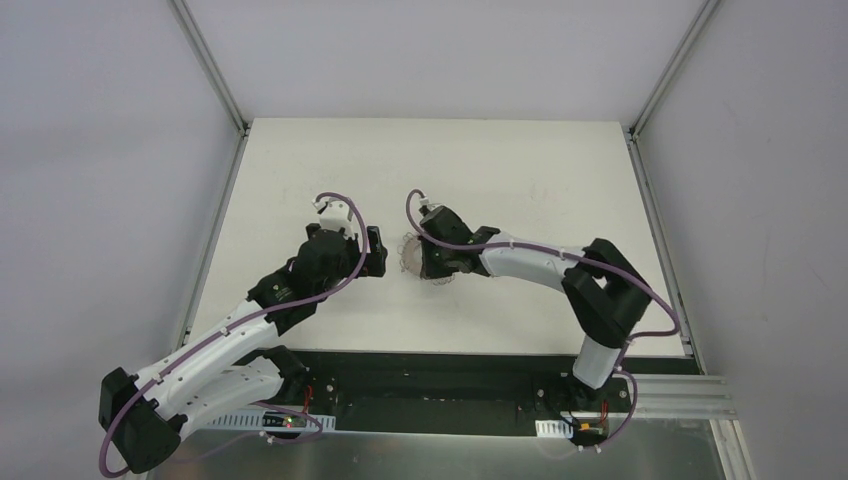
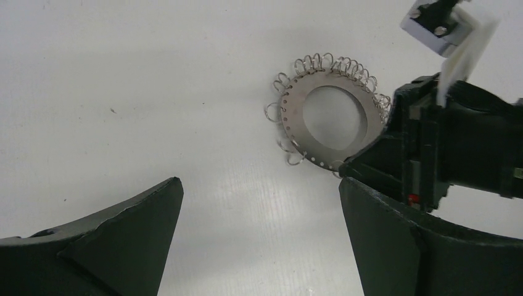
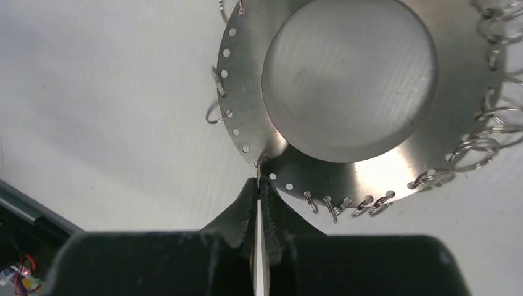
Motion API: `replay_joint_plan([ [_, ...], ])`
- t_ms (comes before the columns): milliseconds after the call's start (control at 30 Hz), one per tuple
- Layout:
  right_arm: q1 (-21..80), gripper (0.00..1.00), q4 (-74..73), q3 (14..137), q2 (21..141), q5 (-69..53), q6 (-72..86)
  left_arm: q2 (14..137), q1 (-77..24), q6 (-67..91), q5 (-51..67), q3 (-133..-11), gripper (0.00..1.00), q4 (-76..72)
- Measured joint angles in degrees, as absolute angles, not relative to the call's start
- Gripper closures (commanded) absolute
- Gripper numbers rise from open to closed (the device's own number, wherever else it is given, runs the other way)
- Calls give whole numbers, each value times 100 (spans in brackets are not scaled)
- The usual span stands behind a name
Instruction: Put the keys on the keyring
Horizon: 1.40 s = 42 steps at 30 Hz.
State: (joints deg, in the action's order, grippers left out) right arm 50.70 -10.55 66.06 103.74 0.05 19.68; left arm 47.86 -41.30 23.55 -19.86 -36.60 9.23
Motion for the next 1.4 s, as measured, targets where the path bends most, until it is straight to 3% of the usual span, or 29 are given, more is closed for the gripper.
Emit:
replay_joint_plan([
  [533,5144,100,-1466,5492,7150,-200,762,4362,-4130,2432,-674,-3715,0,810],
  [767,5398,100,-1787,5461,6534,-325,471,4187,-4130,2650,-40,-3870,0,727],
  [1133,5961,100,-1907,5465,5616,-648,38,3944,-4130,2956,1623,-3874,13,-178],
  [1233,5994,100,-1916,5513,5531,-873,-21,3909,-4130,3055,2143,-3872,19,-467],
  [1400,6027,100,-1914,5839,5511,-1387,-49,3894,-4130,3210,2958,-3872,37,-827],
])
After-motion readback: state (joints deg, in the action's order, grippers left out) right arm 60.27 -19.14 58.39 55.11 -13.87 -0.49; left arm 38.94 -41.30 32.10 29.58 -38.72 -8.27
